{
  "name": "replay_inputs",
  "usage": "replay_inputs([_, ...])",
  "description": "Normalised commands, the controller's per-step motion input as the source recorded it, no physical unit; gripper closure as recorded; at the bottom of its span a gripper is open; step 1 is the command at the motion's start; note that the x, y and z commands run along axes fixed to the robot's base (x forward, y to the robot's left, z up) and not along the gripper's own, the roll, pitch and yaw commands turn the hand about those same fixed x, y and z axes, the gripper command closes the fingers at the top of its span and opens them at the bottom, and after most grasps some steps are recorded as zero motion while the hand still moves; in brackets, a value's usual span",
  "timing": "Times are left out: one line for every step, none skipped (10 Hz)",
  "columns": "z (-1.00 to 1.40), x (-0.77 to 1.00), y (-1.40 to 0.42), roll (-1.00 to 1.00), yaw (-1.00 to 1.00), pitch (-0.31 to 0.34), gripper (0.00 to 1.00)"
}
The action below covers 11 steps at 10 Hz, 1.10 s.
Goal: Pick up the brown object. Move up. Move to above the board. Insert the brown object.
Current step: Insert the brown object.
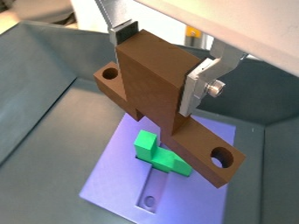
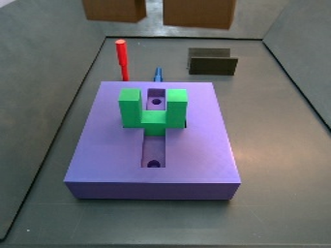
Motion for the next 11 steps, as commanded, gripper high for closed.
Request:
replay_inputs([-0.17, 0.06, -0.04, 0.32, -0.69, -0.344, 1.0])
replay_inputs([-0.16, 0.1, -0.06, 0.39, -0.73, -0.287, 1.0])
replay_inputs([-0.18, 0.17, -0.09, 0.37, -0.84, -0.156, 1.0])
replay_inputs([-0.08, 0.0, -0.02, 0.29, -0.91, -0.044, 1.0])
replay_inputs([-0.06, 0.0, -0.01, 0.28, -0.92, -0.02, 1.0])
replay_inputs([-0.06, 0.0, -0.01, 0.26, -0.93, 0.0, 1.0])
replay_inputs([-0.08, -0.04, -0.03, 0.25, -0.94, 0.0, 1.0])
replay_inputs([-0.1, -0.11, -0.05, 0.22, -0.95, 0.059, 1.0])
replay_inputs([-0.1, -0.12, -0.05, 0.19, -0.96, 0.076, 1.0])
replay_inputs([-0.17, -0.11, -0.04, 0.17, -0.98, 0.066, 1.0])
replay_inputs([-0.22, -0.09, -0.04, 0.15, -1.0, 0.05, 1.0])
